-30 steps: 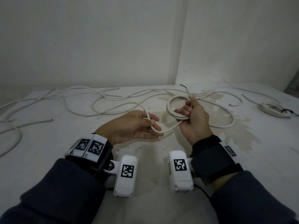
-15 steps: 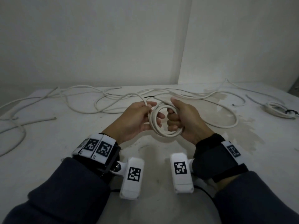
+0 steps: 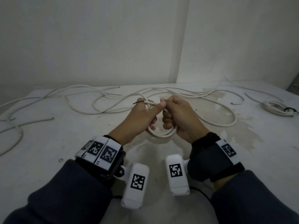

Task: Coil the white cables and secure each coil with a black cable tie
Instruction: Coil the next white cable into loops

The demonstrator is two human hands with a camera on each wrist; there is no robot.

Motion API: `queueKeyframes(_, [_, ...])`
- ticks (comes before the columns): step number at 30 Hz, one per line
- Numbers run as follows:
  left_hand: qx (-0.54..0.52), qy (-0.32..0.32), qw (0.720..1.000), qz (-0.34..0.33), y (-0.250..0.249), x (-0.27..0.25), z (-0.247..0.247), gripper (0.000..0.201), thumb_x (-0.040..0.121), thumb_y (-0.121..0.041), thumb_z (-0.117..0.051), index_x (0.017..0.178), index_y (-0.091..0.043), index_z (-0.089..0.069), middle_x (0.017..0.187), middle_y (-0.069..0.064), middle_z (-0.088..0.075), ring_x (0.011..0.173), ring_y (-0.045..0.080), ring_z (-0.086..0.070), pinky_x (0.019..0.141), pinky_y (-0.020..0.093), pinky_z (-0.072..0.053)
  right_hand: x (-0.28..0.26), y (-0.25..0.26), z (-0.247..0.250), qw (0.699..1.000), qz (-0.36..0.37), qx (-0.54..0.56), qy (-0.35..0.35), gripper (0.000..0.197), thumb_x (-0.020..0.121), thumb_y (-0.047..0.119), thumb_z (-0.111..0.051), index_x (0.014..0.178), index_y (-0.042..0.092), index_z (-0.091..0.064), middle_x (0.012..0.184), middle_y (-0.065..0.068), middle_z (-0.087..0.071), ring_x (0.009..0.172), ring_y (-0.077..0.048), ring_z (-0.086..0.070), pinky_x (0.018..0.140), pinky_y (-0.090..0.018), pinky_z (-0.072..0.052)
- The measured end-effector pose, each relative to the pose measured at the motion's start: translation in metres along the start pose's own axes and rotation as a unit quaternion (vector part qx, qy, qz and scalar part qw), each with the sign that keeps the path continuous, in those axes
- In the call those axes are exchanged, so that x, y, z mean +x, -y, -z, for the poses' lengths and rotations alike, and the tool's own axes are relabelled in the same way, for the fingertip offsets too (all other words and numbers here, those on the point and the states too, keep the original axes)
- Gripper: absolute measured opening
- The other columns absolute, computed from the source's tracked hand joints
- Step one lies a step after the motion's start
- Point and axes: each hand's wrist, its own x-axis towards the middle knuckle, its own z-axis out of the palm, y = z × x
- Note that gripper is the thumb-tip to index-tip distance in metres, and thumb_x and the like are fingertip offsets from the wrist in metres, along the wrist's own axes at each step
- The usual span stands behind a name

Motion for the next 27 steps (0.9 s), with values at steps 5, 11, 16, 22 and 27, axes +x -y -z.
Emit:
queueKeyframes(5, [-0.004,-0.097,0.995,-0.009,-0.001,-0.003,0.001,0.057,0.075,-0.042,-0.076,0.109,-0.01,-0.043,0.068,0.009,-0.066,0.048,0.015,-0.064,0.049,0.026,-0.052,0.0,0.001,0.004,0.999,0.027,0.012,-0.032,0.038,0.096,0.018,-0.056,0.065,0.016,-0.034,0.04,0.007,-0.03,0.035,-0.007,-0.025,0.035,-0.017,-0.025])
queueKeyframes(11, [0.02,-0.051,0.997,0.055,-0.001,-0.001,0.01,0.056,0.067,-0.036,-0.084,0.099,-0.013,-0.043,0.097,0.021,-0.065,0.074,0.026,-0.072,0.056,0.039,-0.06,0.002,-0.003,0.008,0.996,0.055,-0.014,-0.07,0.035,0.097,0.022,-0.056,0.068,0.016,-0.036,0.039,0.008,-0.032,0.036,-0.008,-0.027,0.036,-0.019,-0.028])
queueKeyframes(16, [-0.051,0.037,0.995,0.082,-0.005,-0.003,0.02,0.038,0.083,-0.007,-0.07,0.113,-0.005,-0.047,0.081,0.023,-0.072,0.063,0.031,-0.071,0.055,0.028,-0.058,0.008,-0.004,0.019,0.989,0.056,0.044,-0.127,0.036,0.099,0.02,-0.052,0.069,0.018,-0.031,0.044,0.004,-0.031,0.036,-0.009,-0.025,0.036,-0.018,-0.026])
queueKeyframes(22, [-0.051,0.06,0.995,0.066,-0.001,-0.002,0.02,0.042,0.095,-0.007,-0.055,0.134,-0.021,-0.046,0.092,0.013,-0.072,0.054,0.017,-0.065,0.044,0.017,-0.04,0.008,-0.006,0.017,0.995,0.031,0.055,-0.078,0.04,0.1,0.018,-0.05,0.067,0.019,-0.028,0.041,0.007,-0.028,0.034,-0.008,-0.022,0.035,-0.016,-0.022])
queueKeyframes(27, [-0.037,0.087,0.994,0.054,-0.005,-0.002,0.016,0.036,0.096,-0.005,-0.036,0.125,-0.009,-0.057,0.096,0.019,-0.072,0.05,0.016,-0.052,0.042,0.02,-0.03,0.005,-0.004,0.013,0.997,0.031,0.044,-0.048,0.04,0.099,0.02,-0.051,0.066,0.019,-0.028,0.043,0.006,-0.026,0.035,-0.008,-0.02,0.034,-0.016,-0.021])
